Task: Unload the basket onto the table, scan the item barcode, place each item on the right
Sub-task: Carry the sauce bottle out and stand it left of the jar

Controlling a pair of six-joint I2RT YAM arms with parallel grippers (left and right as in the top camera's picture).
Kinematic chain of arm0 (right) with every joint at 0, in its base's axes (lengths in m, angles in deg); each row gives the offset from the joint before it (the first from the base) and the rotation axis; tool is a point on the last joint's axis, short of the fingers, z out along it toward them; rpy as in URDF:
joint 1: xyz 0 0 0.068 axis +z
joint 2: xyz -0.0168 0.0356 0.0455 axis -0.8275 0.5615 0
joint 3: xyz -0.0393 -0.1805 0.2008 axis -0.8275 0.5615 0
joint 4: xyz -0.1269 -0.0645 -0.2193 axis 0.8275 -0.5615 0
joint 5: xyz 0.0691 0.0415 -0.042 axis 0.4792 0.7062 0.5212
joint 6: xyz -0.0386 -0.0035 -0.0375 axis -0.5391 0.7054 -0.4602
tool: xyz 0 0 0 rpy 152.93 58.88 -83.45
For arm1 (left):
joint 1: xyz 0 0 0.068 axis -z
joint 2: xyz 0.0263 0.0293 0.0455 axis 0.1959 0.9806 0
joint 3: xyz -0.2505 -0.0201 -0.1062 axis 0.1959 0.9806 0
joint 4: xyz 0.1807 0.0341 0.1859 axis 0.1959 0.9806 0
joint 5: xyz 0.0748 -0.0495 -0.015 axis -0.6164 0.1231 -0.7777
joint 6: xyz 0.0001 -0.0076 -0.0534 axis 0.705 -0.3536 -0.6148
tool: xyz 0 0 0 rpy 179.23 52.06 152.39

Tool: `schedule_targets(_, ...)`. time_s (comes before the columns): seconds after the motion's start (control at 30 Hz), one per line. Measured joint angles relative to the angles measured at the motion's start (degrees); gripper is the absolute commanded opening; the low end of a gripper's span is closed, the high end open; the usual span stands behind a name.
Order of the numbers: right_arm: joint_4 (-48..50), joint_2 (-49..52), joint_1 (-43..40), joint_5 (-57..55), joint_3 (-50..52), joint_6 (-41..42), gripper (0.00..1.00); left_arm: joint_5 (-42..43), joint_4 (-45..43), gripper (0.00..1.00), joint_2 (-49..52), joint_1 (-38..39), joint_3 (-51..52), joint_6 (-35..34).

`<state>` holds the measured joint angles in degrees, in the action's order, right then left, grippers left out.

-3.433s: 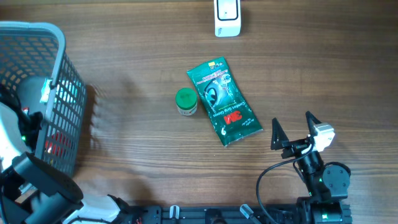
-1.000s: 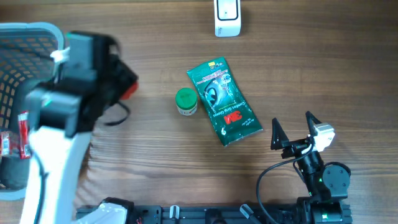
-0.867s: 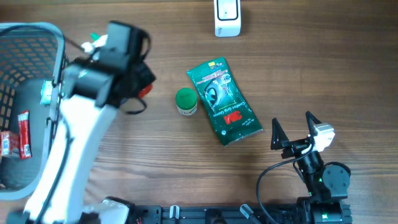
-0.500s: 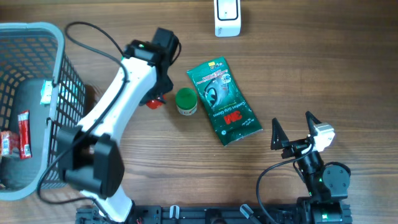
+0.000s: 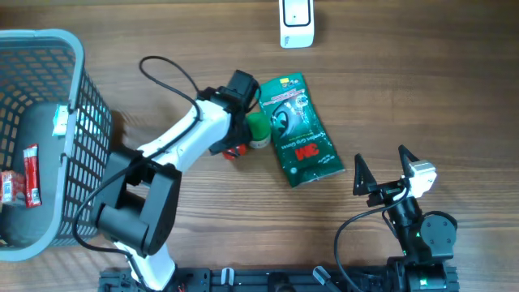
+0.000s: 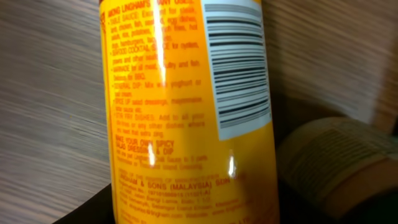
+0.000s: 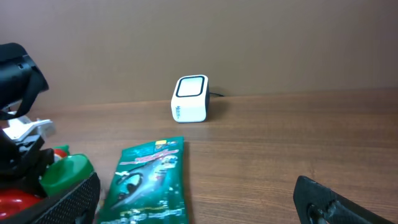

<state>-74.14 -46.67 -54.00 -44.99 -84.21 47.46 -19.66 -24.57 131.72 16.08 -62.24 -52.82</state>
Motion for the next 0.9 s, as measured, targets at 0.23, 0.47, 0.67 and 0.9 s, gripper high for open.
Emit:
schedule_targets(0.23, 0.02, 0.0, 0.0, 0.0, 0.0, 0.0, 1.0, 0.66, 2.21, 0.86, -0.17, 2.6, -0.04, 0.68)
schedule_targets(0.47, 0.0, 0.0, 0.0, 0.0, 0.0, 0.0, 1.0, 0.63, 11.32, 1.0, -3.02, 2.6, -4.33, 1.55)
schedule_targets(0.67, 0.02, 0.0, 0.0, 0.0, 0.0, -0.02, 1.0, -2.12, 18.4, 1.0, -11.15, 2.64, -19.37, 1.53)
schedule_targets(0.9, 0.0, 0.0, 0.0, 0.0, 0.0, 0.0, 1.0, -15.8, 21.22, 1.0, -25.18, 1.49, -28.37, 1.2)
